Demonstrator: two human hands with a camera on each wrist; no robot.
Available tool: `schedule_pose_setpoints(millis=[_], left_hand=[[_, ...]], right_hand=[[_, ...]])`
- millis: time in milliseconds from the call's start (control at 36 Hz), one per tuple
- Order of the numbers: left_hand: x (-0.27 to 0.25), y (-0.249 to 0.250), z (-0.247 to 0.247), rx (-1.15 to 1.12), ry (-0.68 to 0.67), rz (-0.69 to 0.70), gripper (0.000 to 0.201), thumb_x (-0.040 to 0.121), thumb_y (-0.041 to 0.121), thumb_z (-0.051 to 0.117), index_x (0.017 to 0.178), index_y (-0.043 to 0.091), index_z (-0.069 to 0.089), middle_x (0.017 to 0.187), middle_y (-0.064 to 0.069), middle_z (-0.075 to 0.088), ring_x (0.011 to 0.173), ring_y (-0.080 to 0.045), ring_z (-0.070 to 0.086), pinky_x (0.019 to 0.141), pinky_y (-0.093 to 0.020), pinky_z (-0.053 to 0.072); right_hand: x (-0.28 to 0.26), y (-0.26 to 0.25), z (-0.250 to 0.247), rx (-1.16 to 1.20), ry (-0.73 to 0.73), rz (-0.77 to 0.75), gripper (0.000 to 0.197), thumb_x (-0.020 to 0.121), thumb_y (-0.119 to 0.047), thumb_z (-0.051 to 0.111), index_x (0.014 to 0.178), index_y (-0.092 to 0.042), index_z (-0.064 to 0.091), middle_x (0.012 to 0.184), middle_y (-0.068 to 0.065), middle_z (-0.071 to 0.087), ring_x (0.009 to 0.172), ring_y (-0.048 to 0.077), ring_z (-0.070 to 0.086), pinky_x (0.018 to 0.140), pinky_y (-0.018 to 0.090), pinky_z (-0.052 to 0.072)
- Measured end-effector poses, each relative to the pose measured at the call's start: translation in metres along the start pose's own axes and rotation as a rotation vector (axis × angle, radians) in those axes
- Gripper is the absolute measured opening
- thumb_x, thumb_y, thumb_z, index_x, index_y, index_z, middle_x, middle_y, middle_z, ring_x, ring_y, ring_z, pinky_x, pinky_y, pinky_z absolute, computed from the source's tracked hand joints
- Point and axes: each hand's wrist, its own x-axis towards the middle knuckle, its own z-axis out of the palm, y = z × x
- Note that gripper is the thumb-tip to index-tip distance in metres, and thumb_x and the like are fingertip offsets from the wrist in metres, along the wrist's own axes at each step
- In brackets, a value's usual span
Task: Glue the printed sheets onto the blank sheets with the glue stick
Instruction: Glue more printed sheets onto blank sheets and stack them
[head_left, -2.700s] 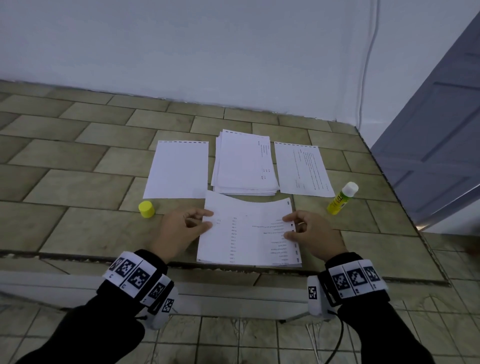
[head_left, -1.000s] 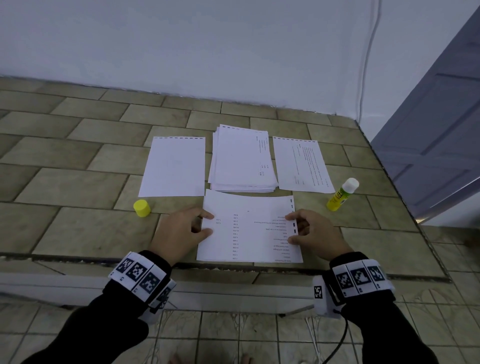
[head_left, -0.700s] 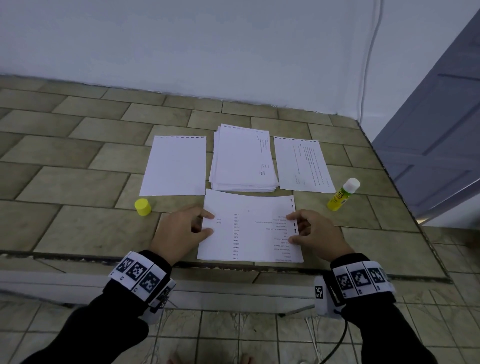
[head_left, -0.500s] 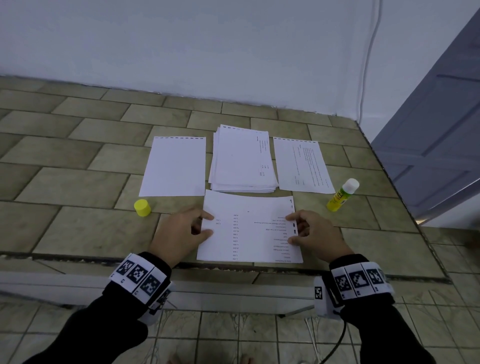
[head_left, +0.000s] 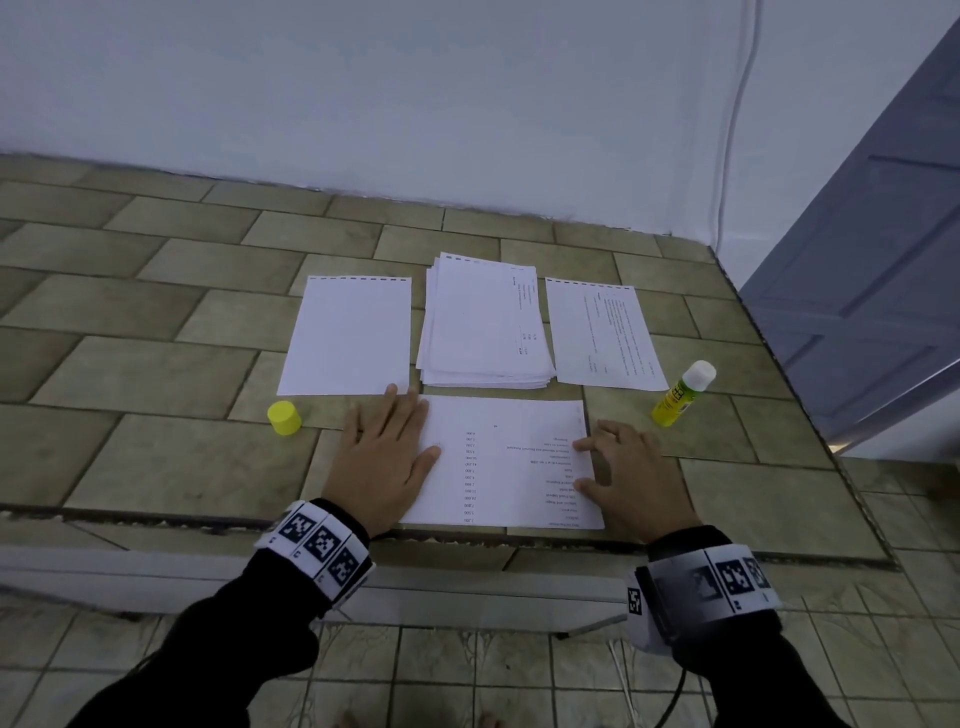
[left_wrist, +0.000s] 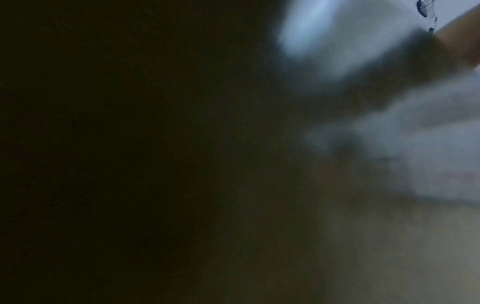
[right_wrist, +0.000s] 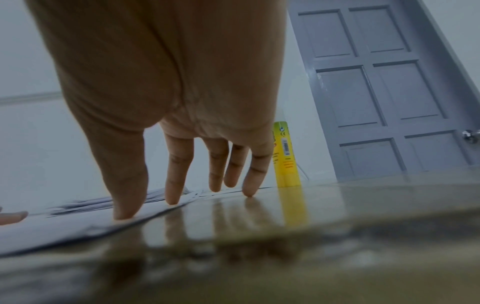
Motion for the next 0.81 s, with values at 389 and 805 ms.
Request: schedule_pose_setpoints(millis=[389,805], left_hand=[[0.003,-0.002,0.009,0.080,0.065,0.056,0.062,0.097,0.042,0.024,0.142,0.008,0.049,0.149,-0.009,0.045,0.142,-0.031,0.036,0.108,-0.064,0.030],[0.001,-0.003,0.010,0.087,0.070,0.021,0.065,0.097,0.045,0.022,0.144,0.006,0.045,0.150,-0.008,0.044,0.142,-0.030,0.035,0.110,-0.061,0.029]], right_hand=[[0.023,-0.110,0.067,-0.046,0.003,-0.297,0.092,0.077,-0.064,-0.016,0.155,-0.018,0.001,0.162,-0.003,-0.009,0.148,0.013,-0.011,0.116,0.059,-0.009],[0.036,-0.007,0.050,-0.144,0.112,0.083,0.071,0.096,-0.054,0.000,0.155,-0.015,0.003,0.163,-0.004,0.001,0.149,0.008,-0.002,0.112,0.059,-0.013]])
